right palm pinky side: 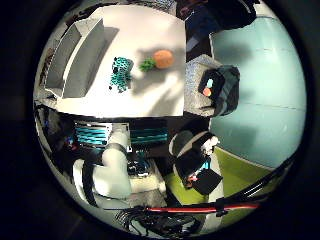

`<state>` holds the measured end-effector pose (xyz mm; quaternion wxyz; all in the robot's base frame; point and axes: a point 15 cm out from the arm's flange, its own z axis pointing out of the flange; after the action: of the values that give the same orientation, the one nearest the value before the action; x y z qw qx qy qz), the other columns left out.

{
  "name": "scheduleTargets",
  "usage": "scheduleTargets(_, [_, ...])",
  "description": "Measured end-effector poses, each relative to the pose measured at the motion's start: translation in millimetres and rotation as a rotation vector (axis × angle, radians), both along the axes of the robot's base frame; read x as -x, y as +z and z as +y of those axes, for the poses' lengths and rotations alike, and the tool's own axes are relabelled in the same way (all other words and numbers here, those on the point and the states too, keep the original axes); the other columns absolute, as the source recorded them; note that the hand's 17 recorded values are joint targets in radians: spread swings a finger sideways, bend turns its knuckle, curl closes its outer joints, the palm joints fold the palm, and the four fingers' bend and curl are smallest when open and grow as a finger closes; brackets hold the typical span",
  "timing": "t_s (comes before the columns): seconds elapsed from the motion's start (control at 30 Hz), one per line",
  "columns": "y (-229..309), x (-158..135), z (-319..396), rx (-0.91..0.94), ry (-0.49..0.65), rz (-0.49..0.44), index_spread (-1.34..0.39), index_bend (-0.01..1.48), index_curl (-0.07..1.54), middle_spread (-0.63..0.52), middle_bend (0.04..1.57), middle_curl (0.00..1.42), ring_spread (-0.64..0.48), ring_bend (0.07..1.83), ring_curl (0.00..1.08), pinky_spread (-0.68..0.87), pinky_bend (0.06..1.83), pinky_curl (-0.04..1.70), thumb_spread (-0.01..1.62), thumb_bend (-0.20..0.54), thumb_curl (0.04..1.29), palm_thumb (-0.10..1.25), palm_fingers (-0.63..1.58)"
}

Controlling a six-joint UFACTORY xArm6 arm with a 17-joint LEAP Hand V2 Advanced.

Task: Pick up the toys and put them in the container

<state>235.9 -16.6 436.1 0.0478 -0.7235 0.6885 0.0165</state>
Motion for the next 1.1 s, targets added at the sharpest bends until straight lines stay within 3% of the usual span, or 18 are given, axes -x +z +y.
scheduleTargets(0.27, [0.5,-4.6,-4.9,0.016,0.000,0.001,-0.40,0.17,0.30,-0.02,0.19,0.31,0.18,0.37,0.21,0.45,0.60,0.18,1.09,-0.022,0.33,0.65,0.24])
scheduleTargets(0.57, [26.4,-41.4,-31.1,0.078,-0.023,-0.004,-0.40,0.17,0.30,-0.03,0.19,0.31,0.18,0.36,0.22,0.45,0.59,0.19,1.08,-0.022,0.33,0.65,0.24])
scheduleTargets(1.1, [-43.2,-151.7,-92.1,0.087,-0.114,0.028,-0.38,0.17,0.28,-0.02,0.19,0.31,0.18,0.38,0.23,0.45,0.61,0.22,1.09,-0.022,0.32,0.63,0.18])
